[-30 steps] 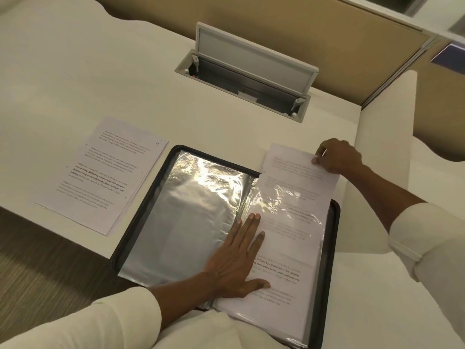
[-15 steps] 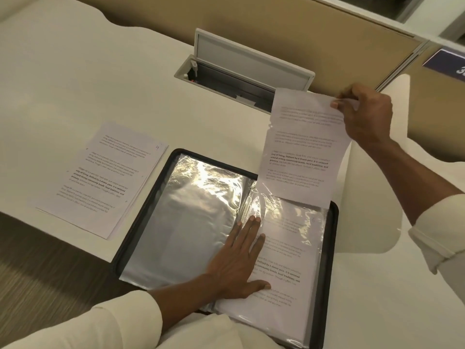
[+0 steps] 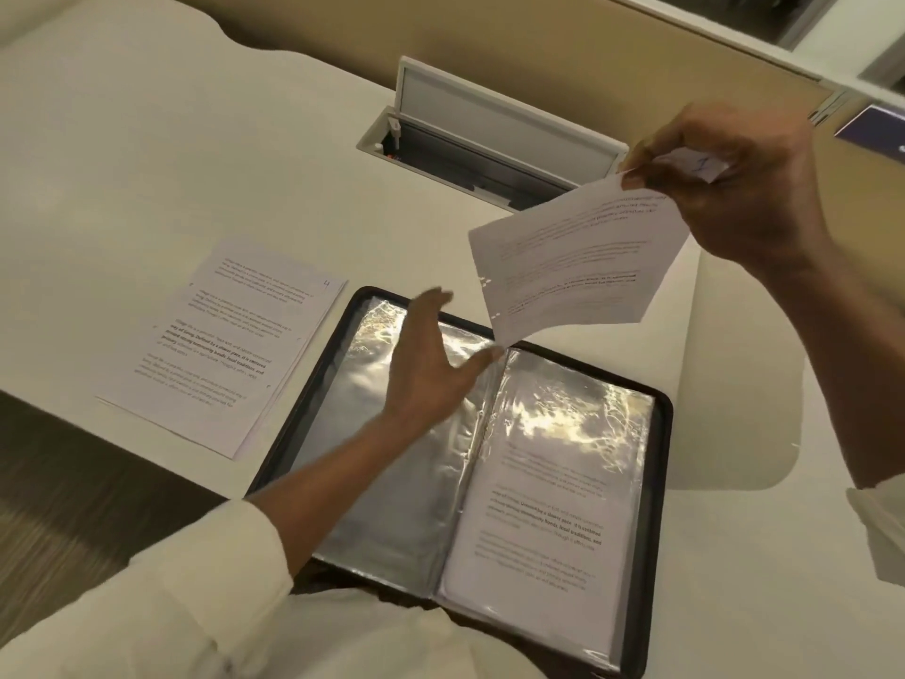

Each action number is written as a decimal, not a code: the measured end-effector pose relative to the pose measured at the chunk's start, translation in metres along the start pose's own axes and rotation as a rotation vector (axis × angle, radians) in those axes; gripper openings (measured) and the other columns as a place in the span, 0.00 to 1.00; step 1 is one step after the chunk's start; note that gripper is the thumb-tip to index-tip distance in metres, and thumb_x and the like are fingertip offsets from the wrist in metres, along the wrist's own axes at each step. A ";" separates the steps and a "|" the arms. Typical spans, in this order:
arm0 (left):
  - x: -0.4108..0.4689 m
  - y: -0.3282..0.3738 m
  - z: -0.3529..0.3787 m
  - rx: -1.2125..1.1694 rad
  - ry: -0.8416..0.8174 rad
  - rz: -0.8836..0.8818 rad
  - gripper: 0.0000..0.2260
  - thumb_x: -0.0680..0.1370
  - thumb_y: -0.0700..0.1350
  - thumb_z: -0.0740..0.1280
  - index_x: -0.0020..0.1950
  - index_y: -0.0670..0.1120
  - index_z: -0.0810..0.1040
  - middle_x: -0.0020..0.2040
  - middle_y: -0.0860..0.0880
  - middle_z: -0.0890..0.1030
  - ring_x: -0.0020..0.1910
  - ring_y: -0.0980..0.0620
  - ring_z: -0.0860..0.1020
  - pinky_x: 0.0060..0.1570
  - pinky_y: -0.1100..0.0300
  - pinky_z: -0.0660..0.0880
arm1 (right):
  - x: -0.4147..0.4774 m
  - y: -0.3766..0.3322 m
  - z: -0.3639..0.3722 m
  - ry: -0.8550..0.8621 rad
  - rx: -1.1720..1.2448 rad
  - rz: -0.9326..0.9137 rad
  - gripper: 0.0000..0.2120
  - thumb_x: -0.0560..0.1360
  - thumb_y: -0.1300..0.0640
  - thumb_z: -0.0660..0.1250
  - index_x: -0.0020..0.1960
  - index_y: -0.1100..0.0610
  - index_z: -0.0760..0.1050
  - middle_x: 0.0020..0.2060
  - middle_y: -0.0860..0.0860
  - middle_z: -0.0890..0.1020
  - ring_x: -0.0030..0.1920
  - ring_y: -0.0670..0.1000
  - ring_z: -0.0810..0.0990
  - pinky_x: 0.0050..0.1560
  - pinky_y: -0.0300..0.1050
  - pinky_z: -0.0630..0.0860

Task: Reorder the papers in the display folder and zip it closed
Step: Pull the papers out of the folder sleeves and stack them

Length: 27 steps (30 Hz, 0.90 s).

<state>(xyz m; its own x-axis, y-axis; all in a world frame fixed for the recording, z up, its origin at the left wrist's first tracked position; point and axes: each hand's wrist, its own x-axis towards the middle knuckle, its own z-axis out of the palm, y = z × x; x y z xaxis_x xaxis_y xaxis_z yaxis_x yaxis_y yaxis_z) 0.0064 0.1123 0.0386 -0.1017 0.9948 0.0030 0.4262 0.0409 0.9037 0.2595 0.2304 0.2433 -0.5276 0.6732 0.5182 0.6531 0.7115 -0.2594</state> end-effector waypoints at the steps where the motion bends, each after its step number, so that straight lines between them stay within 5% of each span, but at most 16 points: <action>1: 0.008 0.007 -0.009 -0.030 0.014 -0.022 0.41 0.72 0.63 0.79 0.78 0.49 0.67 0.74 0.52 0.72 0.71 0.51 0.74 0.67 0.49 0.78 | 0.005 -0.008 0.000 -0.010 0.003 -0.012 0.13 0.82 0.54 0.73 0.47 0.65 0.84 0.49 0.56 0.87 0.44 0.56 0.80 0.43 0.44 0.75; 4: 0.023 0.023 -0.034 -0.102 0.052 0.009 0.28 0.75 0.53 0.81 0.71 0.52 0.74 0.67 0.55 0.79 0.62 0.53 0.81 0.58 0.60 0.79 | 0.020 -0.029 0.003 -0.013 0.035 -0.027 0.12 0.82 0.55 0.73 0.47 0.64 0.84 0.50 0.55 0.87 0.43 0.53 0.80 0.43 0.42 0.74; 7: 0.026 0.027 -0.056 -0.192 0.109 -0.002 0.14 0.78 0.48 0.78 0.62 0.49 0.83 0.57 0.55 0.86 0.52 0.55 0.85 0.49 0.67 0.81 | 0.032 -0.042 0.011 0.022 0.109 0.023 0.11 0.81 0.54 0.74 0.48 0.63 0.84 0.50 0.54 0.87 0.43 0.51 0.82 0.40 0.51 0.77; 10: 0.022 0.020 -0.079 -0.296 0.112 -0.068 0.08 0.80 0.48 0.77 0.57 0.46 0.85 0.49 0.56 0.88 0.48 0.56 0.87 0.51 0.57 0.85 | 0.041 -0.046 0.029 0.071 0.195 0.203 0.15 0.79 0.50 0.76 0.53 0.63 0.83 0.51 0.52 0.87 0.47 0.47 0.85 0.44 0.51 0.82; 15: 0.013 0.001 -0.124 -0.393 0.153 -0.126 0.10 0.81 0.49 0.75 0.51 0.42 0.82 0.47 0.45 0.88 0.48 0.41 0.86 0.50 0.36 0.84 | 0.041 -0.044 0.088 0.151 0.656 0.588 0.24 0.76 0.54 0.78 0.66 0.64 0.75 0.48 0.50 0.86 0.47 0.48 0.84 0.48 0.45 0.82; 17: 0.011 -0.011 -0.144 -0.403 0.190 -0.154 0.11 0.81 0.48 0.75 0.52 0.41 0.82 0.48 0.43 0.87 0.49 0.39 0.86 0.50 0.35 0.83 | 0.035 -0.049 0.120 0.109 0.765 0.714 0.23 0.76 0.55 0.78 0.66 0.60 0.74 0.46 0.45 0.86 0.46 0.47 0.85 0.44 0.46 0.81; 23: 0.016 -0.059 -0.205 -0.356 0.224 -0.308 0.11 0.79 0.49 0.77 0.53 0.42 0.85 0.50 0.47 0.89 0.50 0.44 0.87 0.56 0.39 0.84 | 0.012 -0.102 0.219 -0.124 1.001 0.958 0.20 0.77 0.63 0.75 0.67 0.63 0.75 0.55 0.54 0.88 0.54 0.55 0.88 0.45 0.48 0.84; 27: 0.023 -0.104 -0.243 -0.239 0.244 -0.407 0.14 0.77 0.53 0.79 0.56 0.46 0.86 0.52 0.51 0.88 0.54 0.47 0.86 0.62 0.41 0.82 | -0.004 -0.141 0.283 -0.277 0.924 1.048 0.13 0.77 0.67 0.74 0.60 0.61 0.79 0.51 0.57 0.88 0.51 0.61 0.88 0.49 0.63 0.86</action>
<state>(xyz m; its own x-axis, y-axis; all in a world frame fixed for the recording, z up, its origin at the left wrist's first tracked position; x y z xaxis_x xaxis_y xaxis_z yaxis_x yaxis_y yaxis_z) -0.2584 0.1078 0.0486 -0.4347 0.8512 -0.2940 0.0952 0.3681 0.9249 0.0156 0.1840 0.0469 -0.1879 0.9023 -0.3880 0.2752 -0.3309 -0.9027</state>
